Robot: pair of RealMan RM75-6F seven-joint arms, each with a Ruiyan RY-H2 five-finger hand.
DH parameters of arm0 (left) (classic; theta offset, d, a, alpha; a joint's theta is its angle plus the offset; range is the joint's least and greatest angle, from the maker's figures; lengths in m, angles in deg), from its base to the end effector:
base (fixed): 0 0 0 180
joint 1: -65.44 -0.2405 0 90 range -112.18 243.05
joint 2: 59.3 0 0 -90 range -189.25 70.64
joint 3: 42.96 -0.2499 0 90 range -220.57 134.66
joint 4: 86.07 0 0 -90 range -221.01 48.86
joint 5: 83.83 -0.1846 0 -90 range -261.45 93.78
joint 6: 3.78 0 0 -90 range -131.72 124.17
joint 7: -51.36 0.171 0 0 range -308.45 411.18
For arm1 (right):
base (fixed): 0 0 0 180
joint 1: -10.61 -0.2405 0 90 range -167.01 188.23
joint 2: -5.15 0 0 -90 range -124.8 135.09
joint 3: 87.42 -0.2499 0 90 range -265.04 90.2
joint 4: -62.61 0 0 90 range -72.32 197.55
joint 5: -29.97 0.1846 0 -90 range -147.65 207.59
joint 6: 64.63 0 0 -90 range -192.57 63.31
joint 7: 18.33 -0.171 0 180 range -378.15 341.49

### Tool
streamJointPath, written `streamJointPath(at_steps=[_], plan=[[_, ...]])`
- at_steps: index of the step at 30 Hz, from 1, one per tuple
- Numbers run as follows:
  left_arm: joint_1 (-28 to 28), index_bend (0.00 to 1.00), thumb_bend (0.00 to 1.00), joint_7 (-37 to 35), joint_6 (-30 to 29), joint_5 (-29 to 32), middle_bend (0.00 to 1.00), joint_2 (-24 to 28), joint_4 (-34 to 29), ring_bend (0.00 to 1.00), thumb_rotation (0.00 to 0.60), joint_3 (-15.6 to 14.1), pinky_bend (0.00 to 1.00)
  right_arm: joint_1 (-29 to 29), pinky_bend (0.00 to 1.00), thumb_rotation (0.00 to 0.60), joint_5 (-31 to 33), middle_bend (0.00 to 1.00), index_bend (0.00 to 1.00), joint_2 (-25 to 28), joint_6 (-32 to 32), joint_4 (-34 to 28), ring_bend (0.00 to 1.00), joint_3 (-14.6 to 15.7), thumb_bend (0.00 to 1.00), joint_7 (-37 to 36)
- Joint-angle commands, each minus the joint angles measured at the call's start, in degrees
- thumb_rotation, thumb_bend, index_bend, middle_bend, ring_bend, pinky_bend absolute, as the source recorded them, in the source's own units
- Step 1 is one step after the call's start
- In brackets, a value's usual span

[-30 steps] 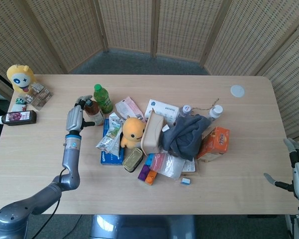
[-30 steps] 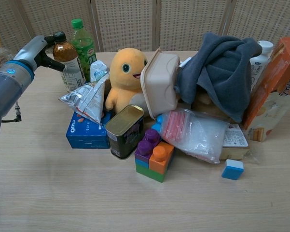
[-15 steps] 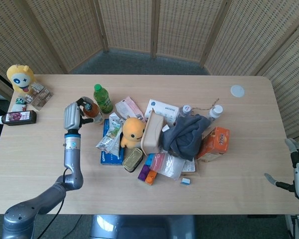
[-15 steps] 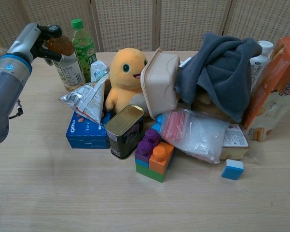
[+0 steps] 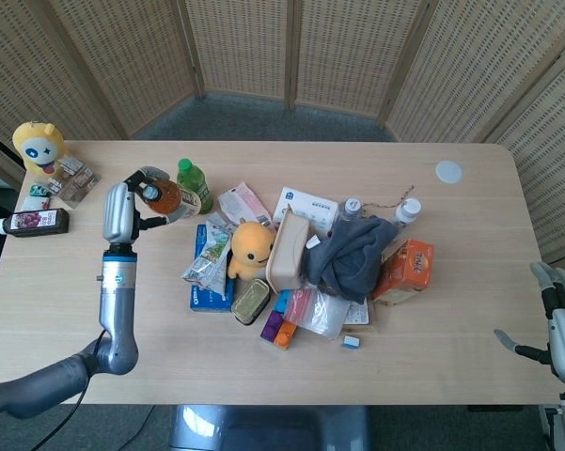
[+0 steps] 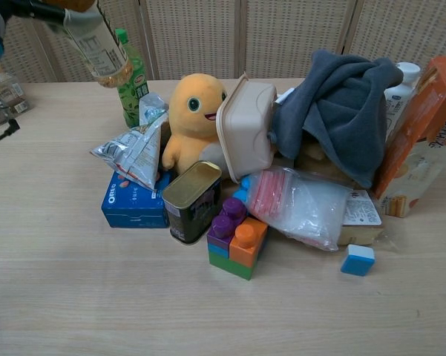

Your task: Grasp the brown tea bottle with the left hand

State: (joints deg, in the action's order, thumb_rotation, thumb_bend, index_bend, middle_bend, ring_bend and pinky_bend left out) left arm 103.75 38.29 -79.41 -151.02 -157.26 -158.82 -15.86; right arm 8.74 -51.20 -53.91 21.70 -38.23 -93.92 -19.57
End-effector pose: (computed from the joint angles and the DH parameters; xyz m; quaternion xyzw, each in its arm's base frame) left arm -0.1425 0.4006 0.0826 -0.4111 -0.4636 -0.6651 0.4168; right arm -0.2893 -0.1994 0.2118 0.5300 -0.4180 0.4115 0.6124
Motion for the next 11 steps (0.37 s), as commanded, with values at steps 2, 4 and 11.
streamJointPath(at_steps=[2, 4, 11], plan=[[-3.77, 0.66, 0.08, 8.55, -5.44, -1.9, 0.75, 10.17, -17.08, 0.57, 0.6, 2.03, 0.63, 0.11, 0.0, 0.534, -0.33, 0.0, 0.0, 0.02, 0.36, -0.38, 0.0, 0.09, 0.0, 0.32], [-3.82, 0.66, 0.08, 10.72, -6.18, -2.4, 0.75, 11.94, -20.17, 0.57, 0.6, 2.67, 0.63, 0.19, 0.0, 0.533, -0.36, 0.0, 0.0, 0.1, 0.59, -0.55, 0.0, 0.05, 0.0, 0.35], [-3.77, 0.66, 0.08, 15.89, -7.86, -2.46, 0.76, 15.24, -26.84, 0.57, 0.6, 4.04, 0.63, 0.29, 0.0, 0.532, -0.49, 0.0, 0.0, 0.36, 0.83, -0.86, 0.0, -0.02, 0.0, -0.12]])
